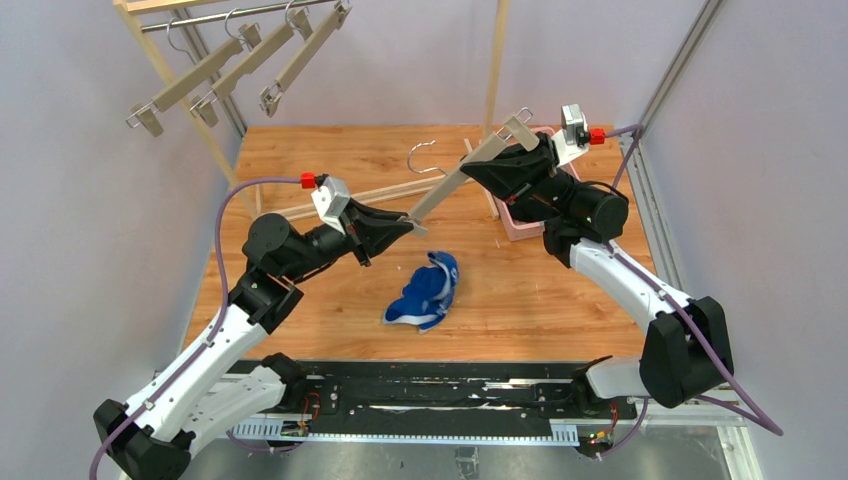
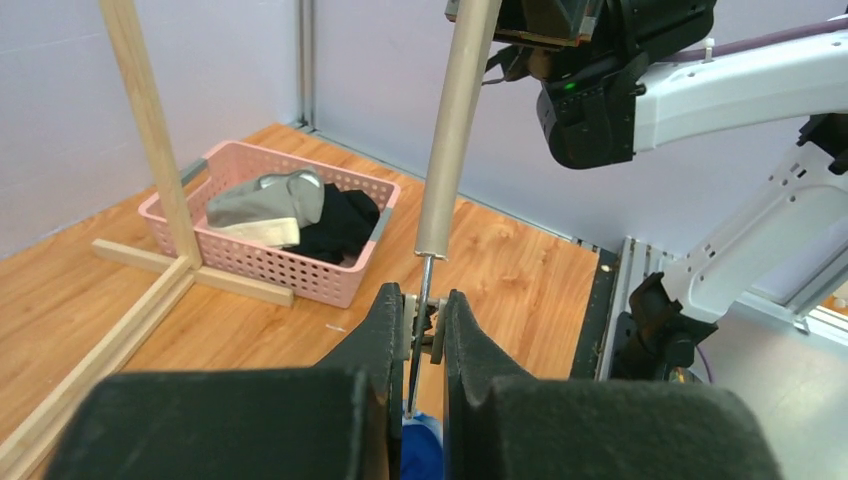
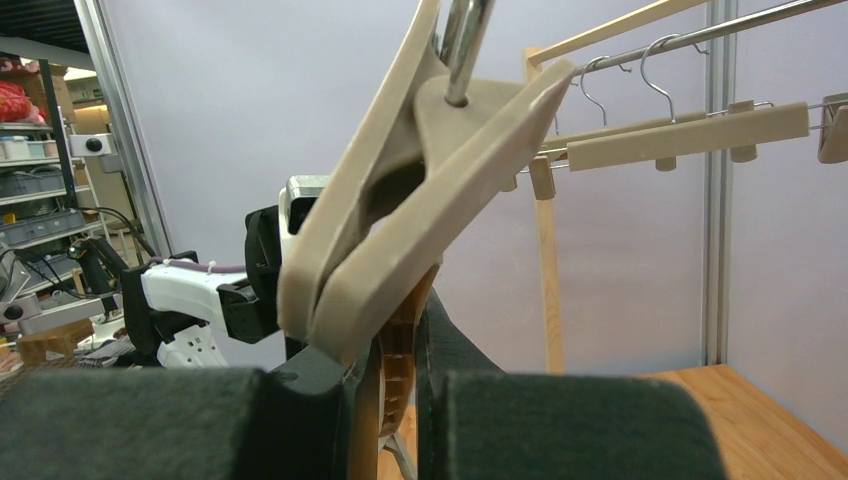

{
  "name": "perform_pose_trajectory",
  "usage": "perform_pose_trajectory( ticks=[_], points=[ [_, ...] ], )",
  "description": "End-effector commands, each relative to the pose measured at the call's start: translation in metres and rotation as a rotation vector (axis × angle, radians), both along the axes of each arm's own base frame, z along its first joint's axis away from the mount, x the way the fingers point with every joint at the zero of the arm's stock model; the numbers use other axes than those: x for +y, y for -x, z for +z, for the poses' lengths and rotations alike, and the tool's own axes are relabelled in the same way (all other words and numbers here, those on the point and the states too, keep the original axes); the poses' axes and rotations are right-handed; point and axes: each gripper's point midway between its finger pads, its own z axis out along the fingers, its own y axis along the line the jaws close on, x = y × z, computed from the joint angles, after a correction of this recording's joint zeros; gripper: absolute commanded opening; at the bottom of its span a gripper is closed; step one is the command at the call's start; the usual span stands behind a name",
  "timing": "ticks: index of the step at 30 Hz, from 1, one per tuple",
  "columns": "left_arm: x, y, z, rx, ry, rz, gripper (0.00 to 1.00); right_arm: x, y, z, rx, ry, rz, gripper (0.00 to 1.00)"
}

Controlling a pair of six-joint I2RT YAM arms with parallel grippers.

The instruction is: Remove the underwear clipped to the hanger

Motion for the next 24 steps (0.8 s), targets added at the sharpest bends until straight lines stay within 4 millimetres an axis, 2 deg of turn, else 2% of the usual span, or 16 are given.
perform_pose_trajectory(
  ticks=[1,4,5,7,10,17,24],
  points=[
    [-0.003,-0.002,0.008,0.001,0.038,-0.003,0.1,-0.005,0.018,0.015,-0.084,-0.027,0.0,0.01],
    [-0.002,-0.002,0.018,-0.003,0.056,0.005,0.54,-0.005,0.018,0.013,-0.082,-0.025,-0.001,0.01],
    [-0.002,-0.001,0.024,-0.009,0.064,0.004,0.64,-0.005,0.018,0.013,-0.081,-0.024,0.0,0.0],
    [-0.001,0.0,0.034,-0.022,0.076,0.003,0.72,-0.005,0.019,0.013,-0.08,-0.024,0.0,0.0],
    [-0.003,0.001,0.045,-0.038,0.083,-0.012,0.73,-0.005,0.019,0.013,-0.079,-0.025,0.002,0.0],
    [-0.008,0.005,0.061,-0.07,0.108,-0.055,0.64,-0.005,0.021,0.014,-0.081,-0.023,0.007,0.01],
    [-0.021,-0.002,0.051,-0.023,0.085,-0.099,0.58,-0.006,0.023,0.017,-0.086,-0.028,0.011,0.0]
  ],
)
